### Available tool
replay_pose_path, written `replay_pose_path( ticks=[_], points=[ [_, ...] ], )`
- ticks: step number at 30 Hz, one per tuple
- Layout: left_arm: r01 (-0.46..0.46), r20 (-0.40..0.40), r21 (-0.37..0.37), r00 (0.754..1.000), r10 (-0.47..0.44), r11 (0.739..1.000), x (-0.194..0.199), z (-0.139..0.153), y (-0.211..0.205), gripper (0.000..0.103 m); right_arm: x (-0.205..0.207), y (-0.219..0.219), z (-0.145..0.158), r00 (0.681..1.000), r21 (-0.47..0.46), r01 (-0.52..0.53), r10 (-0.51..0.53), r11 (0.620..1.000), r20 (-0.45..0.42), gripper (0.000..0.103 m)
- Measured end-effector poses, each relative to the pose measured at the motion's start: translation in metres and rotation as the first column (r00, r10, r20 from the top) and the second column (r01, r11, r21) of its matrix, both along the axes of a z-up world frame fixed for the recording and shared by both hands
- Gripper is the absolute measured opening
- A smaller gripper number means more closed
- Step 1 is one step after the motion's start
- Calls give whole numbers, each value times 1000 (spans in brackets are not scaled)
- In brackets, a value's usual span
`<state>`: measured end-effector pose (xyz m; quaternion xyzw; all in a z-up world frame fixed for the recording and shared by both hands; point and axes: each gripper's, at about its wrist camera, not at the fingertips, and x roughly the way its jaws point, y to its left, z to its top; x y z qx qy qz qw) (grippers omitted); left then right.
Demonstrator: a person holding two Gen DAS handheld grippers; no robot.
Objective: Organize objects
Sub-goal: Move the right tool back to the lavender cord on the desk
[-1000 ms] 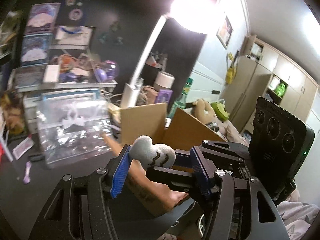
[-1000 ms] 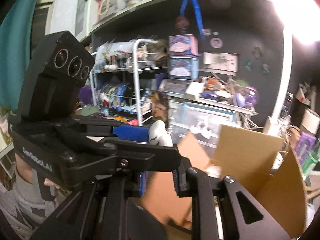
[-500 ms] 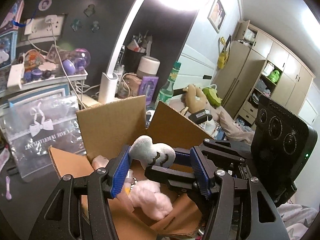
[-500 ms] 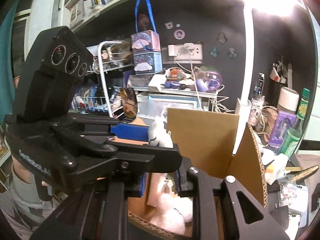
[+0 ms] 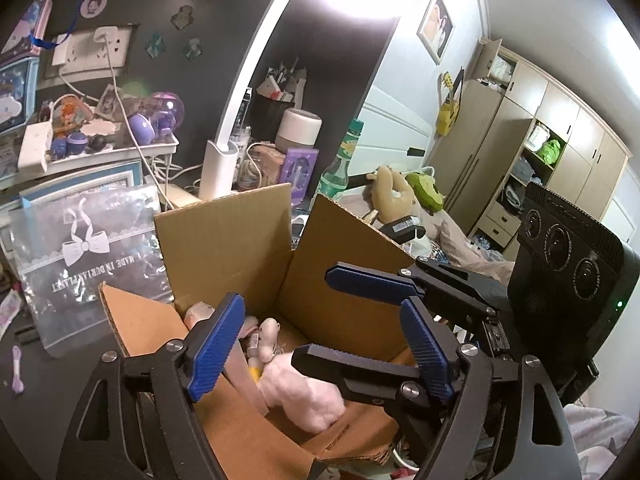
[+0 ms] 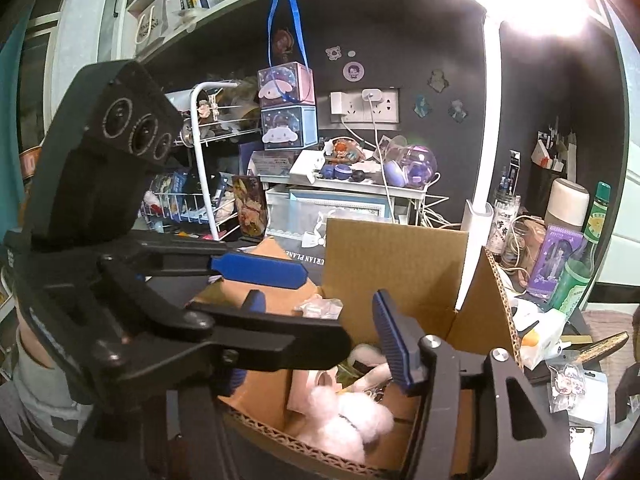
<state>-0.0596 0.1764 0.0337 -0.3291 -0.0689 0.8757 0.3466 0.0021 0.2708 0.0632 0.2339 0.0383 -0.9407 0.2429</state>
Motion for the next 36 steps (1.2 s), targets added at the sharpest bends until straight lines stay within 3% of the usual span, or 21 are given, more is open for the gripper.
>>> replay_pose_path(
  ticks=[13,23,29,34,36],
  points=[
    [-37,-52,35,998,39,999,18,12,-29,79,9,-12,9,1000,24,15,-15,1000,-23,57],
    [-151,-105,67,982,157,986,44,14,-88,81,21,-58,22,998,66,-27,30,997,-53,61],
    [-237,-106,94,963,246,967,60,3,-138,82,21,-106,20,994,107,-95,100,990,-40,61],
    [-347,-71,122,931,357,930,72,-17,-194,82,14,-161,10,983,147,-183,185,972,-3,62],
    [-385,-47,126,918,393,914,74,-28,-216,84,9,-180,3,977,161,-211,211,964,17,67]
  ],
)
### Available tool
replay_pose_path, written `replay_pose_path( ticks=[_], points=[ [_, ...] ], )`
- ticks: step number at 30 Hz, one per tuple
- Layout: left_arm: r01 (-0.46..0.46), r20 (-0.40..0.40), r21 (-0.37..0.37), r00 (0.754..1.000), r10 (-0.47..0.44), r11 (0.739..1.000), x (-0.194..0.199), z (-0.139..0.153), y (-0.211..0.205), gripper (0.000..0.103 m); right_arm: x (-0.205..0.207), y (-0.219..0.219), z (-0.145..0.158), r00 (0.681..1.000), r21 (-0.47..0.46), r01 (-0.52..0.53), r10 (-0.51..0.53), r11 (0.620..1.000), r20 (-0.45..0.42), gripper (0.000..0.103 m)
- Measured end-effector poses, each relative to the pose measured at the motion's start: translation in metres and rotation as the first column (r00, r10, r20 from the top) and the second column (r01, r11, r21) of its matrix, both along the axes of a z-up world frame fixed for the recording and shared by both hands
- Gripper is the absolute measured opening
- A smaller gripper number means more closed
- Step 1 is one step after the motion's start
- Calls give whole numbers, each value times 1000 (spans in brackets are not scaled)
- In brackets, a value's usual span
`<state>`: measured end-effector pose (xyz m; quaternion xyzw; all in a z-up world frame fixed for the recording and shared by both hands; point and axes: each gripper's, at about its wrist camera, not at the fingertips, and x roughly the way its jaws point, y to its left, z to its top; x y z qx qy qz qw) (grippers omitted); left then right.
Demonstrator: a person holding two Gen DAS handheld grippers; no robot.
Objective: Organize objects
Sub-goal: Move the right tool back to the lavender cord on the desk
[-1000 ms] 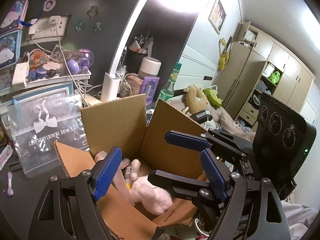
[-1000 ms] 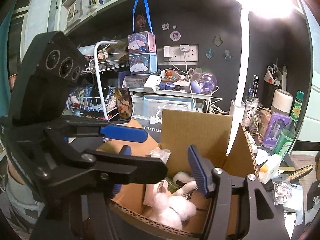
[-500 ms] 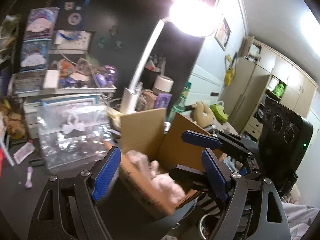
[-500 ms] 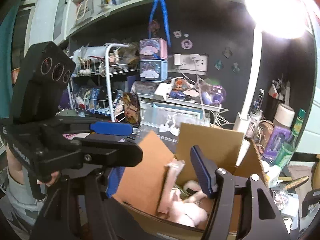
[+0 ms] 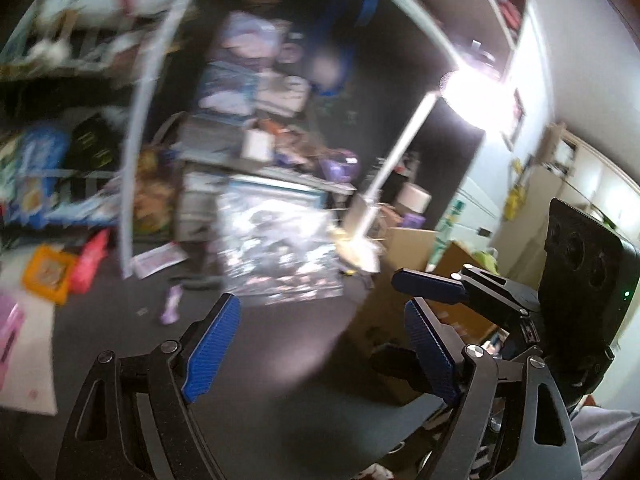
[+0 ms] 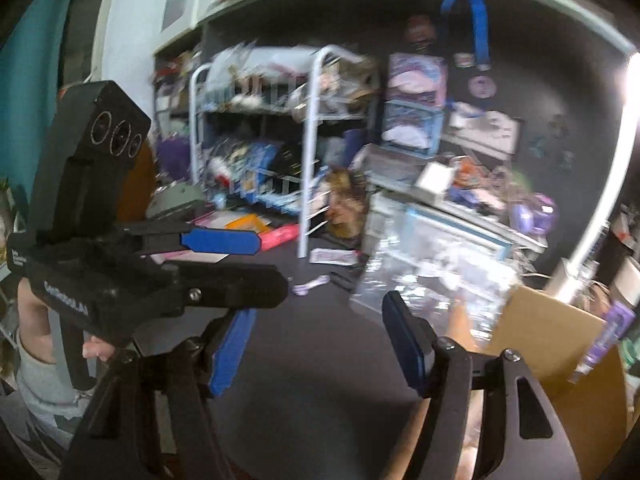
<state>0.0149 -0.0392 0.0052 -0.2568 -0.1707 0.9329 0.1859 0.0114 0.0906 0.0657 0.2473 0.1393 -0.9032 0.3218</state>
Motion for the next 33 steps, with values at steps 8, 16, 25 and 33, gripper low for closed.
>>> replay_pose_path(
  ticks=[8,16,25,33],
  points=[
    [-134,97,42,987,129,990,11,-48,-70,85,-43,-71,-52,982,55,-80,69,995,173,68],
    [-155,181,54,973,143,986,6,-88,-96,85,-97,-99,-101,953,69,-31,9,997,302,73],
    [-169,219,71,964,150,983,-8,-105,-113,85,-143,-117,-134,937,77,16,-42,997,347,73],
    [-186,225,87,961,163,979,-14,-109,-126,85,-165,-129,-146,940,108,45,-78,993,333,68]
  ],
)
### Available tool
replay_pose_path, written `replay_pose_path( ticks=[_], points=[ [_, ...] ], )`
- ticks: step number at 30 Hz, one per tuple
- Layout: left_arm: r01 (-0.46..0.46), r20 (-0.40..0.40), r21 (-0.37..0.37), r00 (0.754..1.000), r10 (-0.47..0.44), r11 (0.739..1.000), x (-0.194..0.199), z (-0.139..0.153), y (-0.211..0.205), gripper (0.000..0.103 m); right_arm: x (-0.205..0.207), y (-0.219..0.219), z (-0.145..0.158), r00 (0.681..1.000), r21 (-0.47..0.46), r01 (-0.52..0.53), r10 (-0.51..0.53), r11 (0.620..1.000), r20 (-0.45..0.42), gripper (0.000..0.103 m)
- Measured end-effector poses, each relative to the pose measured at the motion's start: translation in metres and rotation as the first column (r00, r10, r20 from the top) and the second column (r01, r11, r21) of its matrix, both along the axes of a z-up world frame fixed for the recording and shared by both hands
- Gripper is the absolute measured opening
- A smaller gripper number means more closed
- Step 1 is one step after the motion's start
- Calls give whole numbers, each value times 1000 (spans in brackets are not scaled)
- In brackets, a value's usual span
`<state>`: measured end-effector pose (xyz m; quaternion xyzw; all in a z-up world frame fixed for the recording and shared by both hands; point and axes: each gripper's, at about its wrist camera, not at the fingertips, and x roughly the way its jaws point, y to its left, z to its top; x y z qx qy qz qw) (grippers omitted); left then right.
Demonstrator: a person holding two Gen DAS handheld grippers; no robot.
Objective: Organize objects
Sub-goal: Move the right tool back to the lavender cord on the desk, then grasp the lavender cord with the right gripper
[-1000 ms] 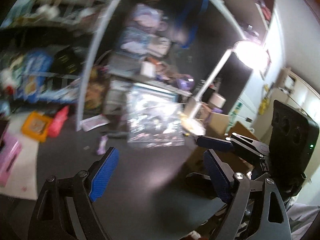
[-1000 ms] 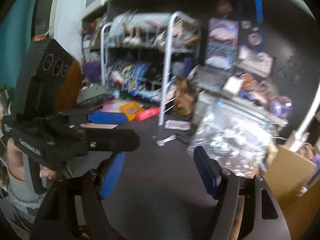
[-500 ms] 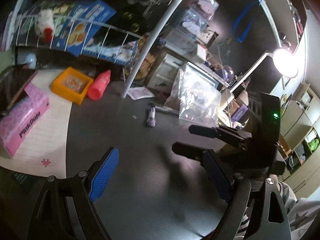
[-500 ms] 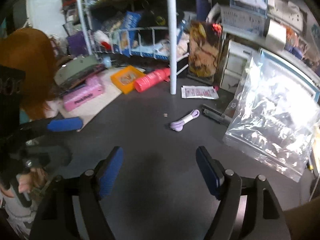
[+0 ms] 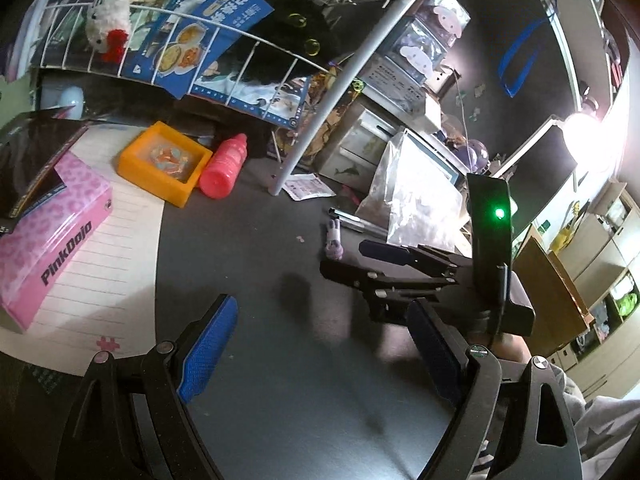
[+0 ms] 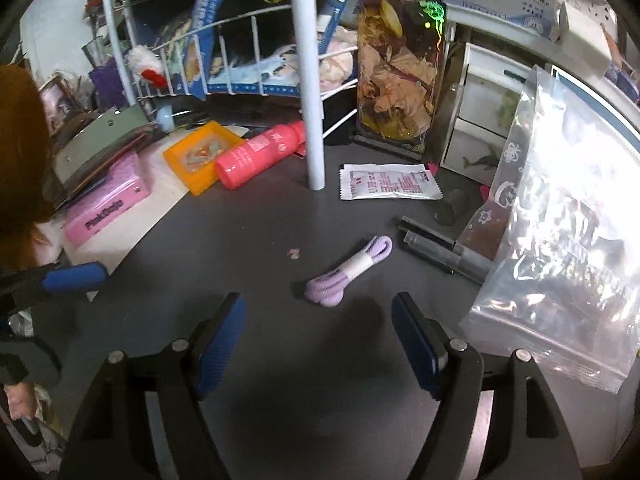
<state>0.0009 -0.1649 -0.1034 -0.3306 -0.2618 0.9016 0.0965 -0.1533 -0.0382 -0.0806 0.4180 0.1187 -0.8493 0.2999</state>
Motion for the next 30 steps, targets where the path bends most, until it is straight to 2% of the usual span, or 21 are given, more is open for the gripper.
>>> replay_pose_path(
  ticks=[1,5,8,10,11,19,22,30],
  points=[
    [-1,1,1,1000,1,1000,0,0,0,85,-3,-1,-1,1000,1,7,-7,1000,2,62],
    [-3,2,4,1000,3,1000,-1,-1,-1,85,-12,-3,-4,1000,11,26,-26,1000,10,51],
    [-1,1,5,1000,1,1000,-1,-1,-1,85,-13,-3,-4,999,34,40,-39,999,-14,39],
    [-2,-1,7,1000,2,1000,1,0,0,85,-13,-3,-4,999,40,42,-41,998,-21,19],
    [-2,-3,8,1000,2,1000,1,0,0,85,-13,-2,-3,999,38,37,-37,999,-17,17],
    [-1,-25,5,1000,1,1000,11,11,9,85,13,2,5,999,10,-29,29,1000,-25,15],
    [12,-40,4,999,-12,1000,14,18,17,85,36,4,18,995,-29,-95,94,995,-36,15],
    [97,-126,31,988,-92,995,23,46,51,85,112,17,69,962,-71,-245,233,967,-142,15]
  ],
)
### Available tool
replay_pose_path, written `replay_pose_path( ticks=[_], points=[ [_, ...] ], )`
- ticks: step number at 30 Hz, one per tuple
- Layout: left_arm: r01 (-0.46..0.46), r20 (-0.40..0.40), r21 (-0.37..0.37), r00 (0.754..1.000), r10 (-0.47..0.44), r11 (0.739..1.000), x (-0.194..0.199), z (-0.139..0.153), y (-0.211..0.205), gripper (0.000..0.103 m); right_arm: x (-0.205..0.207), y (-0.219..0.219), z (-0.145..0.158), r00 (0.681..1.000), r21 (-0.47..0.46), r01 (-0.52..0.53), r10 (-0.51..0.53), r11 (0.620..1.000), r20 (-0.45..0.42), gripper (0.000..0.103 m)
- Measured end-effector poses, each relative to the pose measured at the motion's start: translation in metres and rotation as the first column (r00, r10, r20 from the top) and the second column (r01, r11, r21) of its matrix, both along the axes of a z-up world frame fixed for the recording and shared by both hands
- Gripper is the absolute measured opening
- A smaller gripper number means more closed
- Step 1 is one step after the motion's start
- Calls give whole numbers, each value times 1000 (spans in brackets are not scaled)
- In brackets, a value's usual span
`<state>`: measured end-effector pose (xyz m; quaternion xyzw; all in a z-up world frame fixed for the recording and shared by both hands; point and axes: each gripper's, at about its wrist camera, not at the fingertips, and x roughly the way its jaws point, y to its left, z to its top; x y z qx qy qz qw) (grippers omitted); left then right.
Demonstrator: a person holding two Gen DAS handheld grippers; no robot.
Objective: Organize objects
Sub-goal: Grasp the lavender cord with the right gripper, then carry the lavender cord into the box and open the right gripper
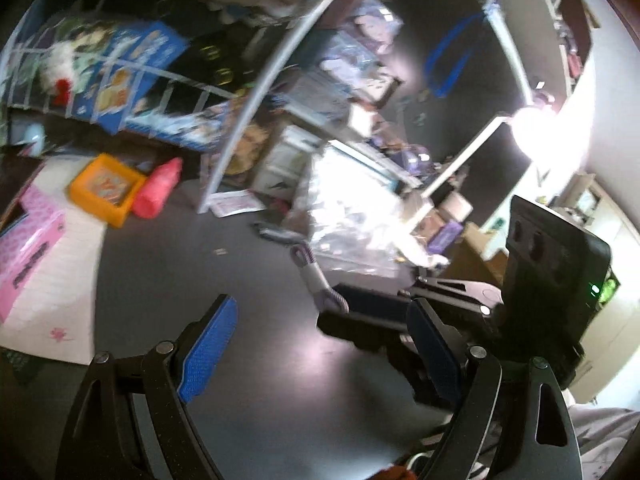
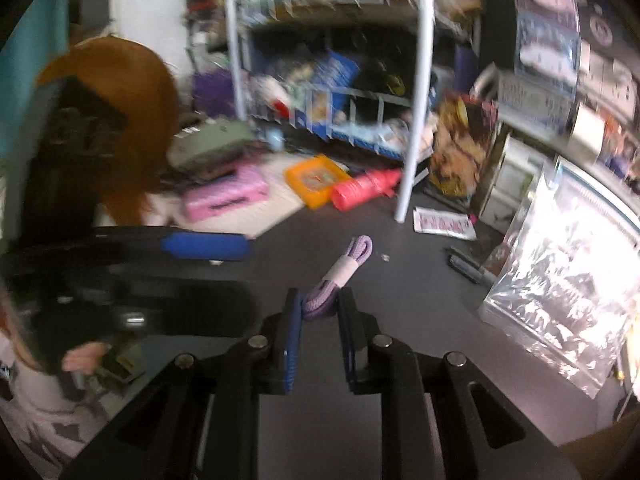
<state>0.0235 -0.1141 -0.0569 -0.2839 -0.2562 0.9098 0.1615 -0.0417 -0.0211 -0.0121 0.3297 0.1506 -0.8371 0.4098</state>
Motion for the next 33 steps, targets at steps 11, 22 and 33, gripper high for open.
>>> replay_pose_path(
  ticks=[11,22,33],
  points=[
    [127,-111,-5,986,-127,992,0,55,79,67,49,68,57,994,-115,-12,-1,993,-111,15],
    [283,-133,-76,947,-291,956,-33,90,172,57,52,165,85,978,-215,121,-153,969,-139,15],
    [420,-91,-103,899,-429,902,-70,94,251,57,45,253,88,946,-259,272,-307,927,-106,15]
  ],
)
